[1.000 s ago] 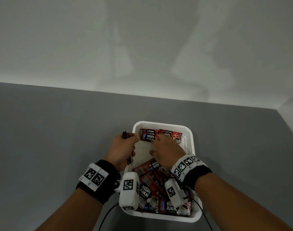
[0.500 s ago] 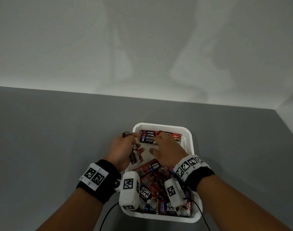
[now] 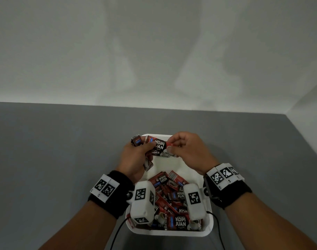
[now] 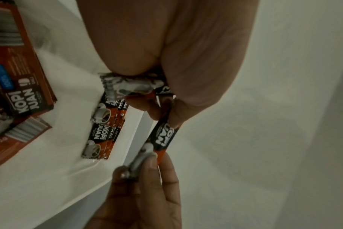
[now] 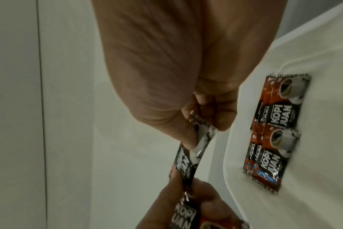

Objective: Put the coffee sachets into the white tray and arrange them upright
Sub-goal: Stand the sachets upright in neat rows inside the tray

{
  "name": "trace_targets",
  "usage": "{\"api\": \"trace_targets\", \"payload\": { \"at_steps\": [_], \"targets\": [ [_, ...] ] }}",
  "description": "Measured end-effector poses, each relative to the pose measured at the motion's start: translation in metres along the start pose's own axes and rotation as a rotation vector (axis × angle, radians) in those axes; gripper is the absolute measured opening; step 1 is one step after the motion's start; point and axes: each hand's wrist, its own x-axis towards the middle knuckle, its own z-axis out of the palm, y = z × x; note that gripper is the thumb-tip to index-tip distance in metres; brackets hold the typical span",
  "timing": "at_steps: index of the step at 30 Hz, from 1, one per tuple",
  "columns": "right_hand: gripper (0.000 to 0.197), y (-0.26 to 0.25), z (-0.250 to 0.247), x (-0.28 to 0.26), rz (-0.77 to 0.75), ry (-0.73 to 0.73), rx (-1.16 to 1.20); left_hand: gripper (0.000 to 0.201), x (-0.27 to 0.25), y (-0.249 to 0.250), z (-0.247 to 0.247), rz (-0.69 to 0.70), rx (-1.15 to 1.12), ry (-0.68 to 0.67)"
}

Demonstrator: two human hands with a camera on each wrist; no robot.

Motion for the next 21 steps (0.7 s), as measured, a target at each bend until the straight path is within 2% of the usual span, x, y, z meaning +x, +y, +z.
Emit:
{"api": "trace_targets", "payload": {
  "at_steps": [7,13,15,17,21],
  "targets": [
    [0.014,0.002,-0.001,0.0,-0.052,0.01,-0.215,0.017,-0.009,-0.008,-0.002,0.039,0.104,-0.032],
    [0.012,0.007,0.008,0.004,-0.126,0.002,-0.44,0.009,-0.008,-0.012,-0.005,0.036,0.185,-0.004],
    [0.012,0.018,0.007,0.014,-0.114,0.023,-0.563,0.004,-0.004,-0.013,-0.01,0.023,0.183,0.067],
    [0.017,0.032,0.004,0.026,-0.071,0.018,-0.722,0.008,0.0,-0.011,-0.017,0.001,0.157,0.119],
    [0.02,0.049,0.005,0.042,0.008,-0.051,-0.985,0.012,-0.001,-0.007,-0.025,-0.038,0.132,0.128]
  ]
}}
